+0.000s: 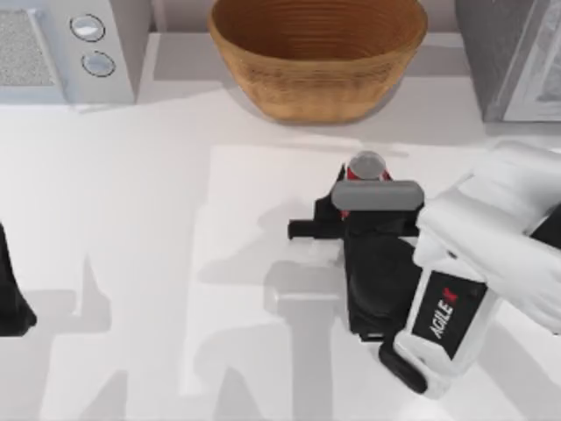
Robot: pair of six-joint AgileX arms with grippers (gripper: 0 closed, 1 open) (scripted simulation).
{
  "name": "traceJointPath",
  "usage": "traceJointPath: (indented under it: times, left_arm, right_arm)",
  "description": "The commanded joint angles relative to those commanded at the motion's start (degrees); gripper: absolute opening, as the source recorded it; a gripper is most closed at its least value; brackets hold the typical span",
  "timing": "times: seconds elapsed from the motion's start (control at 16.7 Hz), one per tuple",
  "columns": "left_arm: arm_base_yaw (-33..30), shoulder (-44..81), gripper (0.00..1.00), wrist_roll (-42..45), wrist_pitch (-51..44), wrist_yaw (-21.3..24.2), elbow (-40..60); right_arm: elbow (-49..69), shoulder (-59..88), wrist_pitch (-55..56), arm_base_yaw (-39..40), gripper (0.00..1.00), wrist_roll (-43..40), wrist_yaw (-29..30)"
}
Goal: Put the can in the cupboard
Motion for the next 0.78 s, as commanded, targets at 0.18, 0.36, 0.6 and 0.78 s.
traceJointPath:
  times: [0.18,0.36,0.6,0.78]
  left_arm:
    - [0.00,0.00,1.00,0.00,0.00,0.00,0.00]
    - [0.00,0.00,1.00,0.00,0.00,0.00,0.00]
    - [0.00,0.00,1.00,0.00,0.00,0.00,0.00]
    - [0.00,0.00,1.00,0.00,0.00,0.00,0.00]
  right_arm:
    - [-0.65,-6.08,-5.98,-0.24,0.00,-0.11,-0.03]
    - [-0.90,-12.13,-11.64,-0.11,0.00,0.04,-0.16]
    - [-1.30,-18.98,-18.01,-0.10,0.00,0.20,-0.28]
    - [-1.54,-26.35,-24.95,0.03,0.00,0.34,-0.31]
